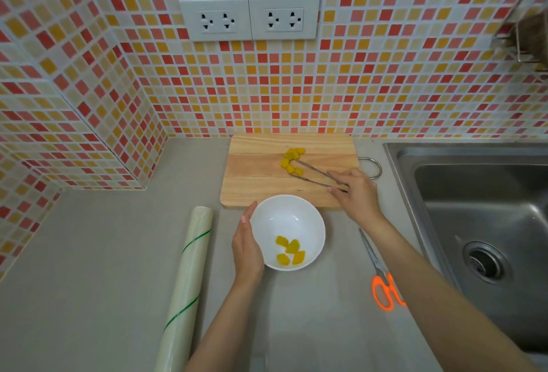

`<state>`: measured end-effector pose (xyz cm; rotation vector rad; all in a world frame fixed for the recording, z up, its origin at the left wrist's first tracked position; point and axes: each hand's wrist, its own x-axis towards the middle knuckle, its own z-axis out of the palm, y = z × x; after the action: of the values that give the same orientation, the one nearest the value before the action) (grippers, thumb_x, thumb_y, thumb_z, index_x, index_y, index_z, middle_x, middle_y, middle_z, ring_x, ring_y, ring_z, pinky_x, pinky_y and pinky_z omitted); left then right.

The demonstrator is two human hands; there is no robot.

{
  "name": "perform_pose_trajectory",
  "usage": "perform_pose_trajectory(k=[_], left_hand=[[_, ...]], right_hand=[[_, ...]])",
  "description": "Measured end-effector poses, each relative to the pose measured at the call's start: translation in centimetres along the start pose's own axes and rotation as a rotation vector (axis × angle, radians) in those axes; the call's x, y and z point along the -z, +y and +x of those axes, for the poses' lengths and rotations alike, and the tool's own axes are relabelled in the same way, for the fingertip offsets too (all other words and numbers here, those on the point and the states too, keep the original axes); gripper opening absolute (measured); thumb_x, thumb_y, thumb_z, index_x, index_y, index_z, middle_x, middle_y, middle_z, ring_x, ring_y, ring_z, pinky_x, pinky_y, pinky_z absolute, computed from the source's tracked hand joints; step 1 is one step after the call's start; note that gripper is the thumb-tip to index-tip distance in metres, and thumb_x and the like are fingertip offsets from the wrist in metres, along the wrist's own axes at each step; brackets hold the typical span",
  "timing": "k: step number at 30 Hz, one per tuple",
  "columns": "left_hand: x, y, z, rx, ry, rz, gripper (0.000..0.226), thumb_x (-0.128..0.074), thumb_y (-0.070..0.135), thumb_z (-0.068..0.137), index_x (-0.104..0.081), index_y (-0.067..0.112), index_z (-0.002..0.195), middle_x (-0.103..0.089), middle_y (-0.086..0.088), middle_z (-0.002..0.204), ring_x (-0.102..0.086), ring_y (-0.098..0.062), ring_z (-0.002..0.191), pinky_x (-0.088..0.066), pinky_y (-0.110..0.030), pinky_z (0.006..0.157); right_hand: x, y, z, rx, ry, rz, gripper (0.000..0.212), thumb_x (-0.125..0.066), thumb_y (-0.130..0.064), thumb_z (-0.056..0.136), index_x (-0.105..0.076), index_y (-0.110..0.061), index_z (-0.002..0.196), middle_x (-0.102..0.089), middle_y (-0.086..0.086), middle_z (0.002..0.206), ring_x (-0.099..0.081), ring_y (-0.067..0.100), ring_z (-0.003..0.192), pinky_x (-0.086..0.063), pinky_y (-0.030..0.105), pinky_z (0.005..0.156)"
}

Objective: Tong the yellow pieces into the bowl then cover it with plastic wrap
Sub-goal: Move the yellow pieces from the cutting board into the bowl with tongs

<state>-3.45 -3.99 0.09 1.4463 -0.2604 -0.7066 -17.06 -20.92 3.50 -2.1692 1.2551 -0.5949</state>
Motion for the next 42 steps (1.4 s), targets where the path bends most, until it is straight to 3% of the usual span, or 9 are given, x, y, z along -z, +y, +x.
perform_pose_trajectory(k=[5, 11, 22, 28, 31, 34, 36, 38, 42], left_hand=[[0.1, -0.2, 0.2, 0.019, 0.001, 0.005, 0.042, -0.027, 0.034, 0.100, -0.061, 0.025, 0.122, -0.062, 0.007, 0.122, -0.056, -0.012, 0.112, -0.045, -0.021, 0.087], [0.1, -0.4, 0.1, -0.001, -0.010, 0.000, 0.041, -0.026, 0.032, 0.100, -0.060, 0.026, 0.122, -0.061, 0.018, 0.115, -0.055, 0.012, 0.100, -0.044, -0.001, 0.070], [0.0, -0.4, 0.1, -0.008, -0.007, -0.026, 0.039, -0.026, 0.030, 0.101, -0.061, 0.026, 0.119, -0.061, 0.023, 0.111, -0.055, 0.013, 0.099, -0.043, 0.000, 0.071], [0.1, -0.4, 0.0, -0.008, -0.016, -0.019, 0.041, -0.025, 0.030, 0.101, -0.060, 0.026, 0.120, -0.062, 0.018, 0.112, -0.055, 0.007, 0.103, -0.043, 0.000, 0.073], [0.1, -0.3, -0.1, -0.017, -0.013, -0.020, 0.040, -0.025, 0.031, 0.101, -0.060, 0.027, 0.121, -0.062, 0.015, 0.114, -0.054, 0.009, 0.103, -0.043, 0.000, 0.071], [0.1, -0.5, 0.0, -0.024, -0.004, -0.011, 0.042, -0.025, 0.031, 0.101, -0.060, 0.026, 0.122, -0.061, 0.011, 0.118, -0.055, 0.002, 0.106, -0.043, 0.000, 0.072], [0.1, -0.5, 0.0, -0.022, 0.000, -0.011, 0.042, -0.025, 0.031, 0.101, -0.060, 0.026, 0.123, -0.061, 0.009, 0.120, -0.055, -0.004, 0.109, -0.044, -0.001, 0.072], [0.1, -0.5, 0.0, -0.020, 0.008, -0.008, 0.042, -0.025, 0.032, 0.100, -0.060, 0.027, 0.123, -0.060, 0.009, 0.121, -0.055, -0.006, 0.110, -0.044, -0.001, 0.072], [0.1, -0.5, 0.1, -0.008, 0.013, -0.011, 0.042, -0.025, 0.032, 0.100, -0.061, 0.028, 0.122, -0.061, 0.009, 0.120, -0.056, -0.005, 0.108, -0.046, -0.006, 0.074]], right_hand=[[-2.6, 0.8, 2.0, -0.058, -0.055, -0.137, 0.040, -0.065, -0.021, 0.084, -0.060, -0.017, 0.123, -0.060, 0.014, 0.106, -0.051, 0.031, 0.108, -0.038, 0.040, 0.093], [-3.8, 0.7, 2.7, -0.068, -0.019, -0.163, 0.032, -0.060, -0.019, 0.086, -0.065, -0.020, 0.117, -0.062, 0.012, 0.103, -0.052, 0.031, 0.104, -0.036, 0.038, 0.085], [-1.8, -1.3, -2.5, 0.108, 0.015, 0.151, 0.025, -0.066, -0.008, 0.082, -0.071, -0.012, 0.106, -0.062, 0.010, 0.090, -0.053, 0.031, 0.092, -0.045, 0.051, 0.086], [-0.1, -1.9, -5.9, 0.168, -0.162, 0.152, 0.032, -0.069, -0.010, 0.080, -0.068, -0.017, 0.111, -0.057, 0.005, 0.091, -0.052, 0.025, 0.096, -0.041, 0.041, 0.093], [0.5, -1.7, -5.8, 0.145, -0.140, 0.184, 0.035, -0.068, -0.008, 0.080, -0.066, -0.013, 0.115, -0.055, 0.007, 0.092, -0.053, 0.025, 0.096, -0.042, 0.028, 0.091], [0.4, -1.2, -4.9, 0.086, -0.076, 0.245, 0.038, -0.067, -0.004, 0.081, -0.063, -0.010, 0.118, -0.053, 0.006, 0.093, -0.055, 0.021, 0.094, -0.039, 0.004, 0.083], [0.0, -0.7, -3.9, 0.027, -0.038, 0.267, 0.038, -0.066, -0.005, 0.082, -0.062, -0.009, 0.119, -0.052, 0.005, 0.094, -0.056, 0.020, 0.093, -0.039, -0.001, 0.079], [-0.5, -0.2, -2.6, -0.042, 0.000, 0.239, 0.038, -0.066, -0.008, 0.083, -0.061, -0.009, 0.120, -0.054, 0.009, 0.096, -0.057, 0.022, 0.094, -0.042, 0.007, 0.080], [-1.4, 0.6, 0.6, -0.152, 0.030, 0.075, 0.038, -0.064, -0.018, 0.085, -0.061, -0.012, 0.122, -0.061, 0.017, 0.105, -0.057, 0.030, 0.102, -0.046, 0.038, 0.092]])
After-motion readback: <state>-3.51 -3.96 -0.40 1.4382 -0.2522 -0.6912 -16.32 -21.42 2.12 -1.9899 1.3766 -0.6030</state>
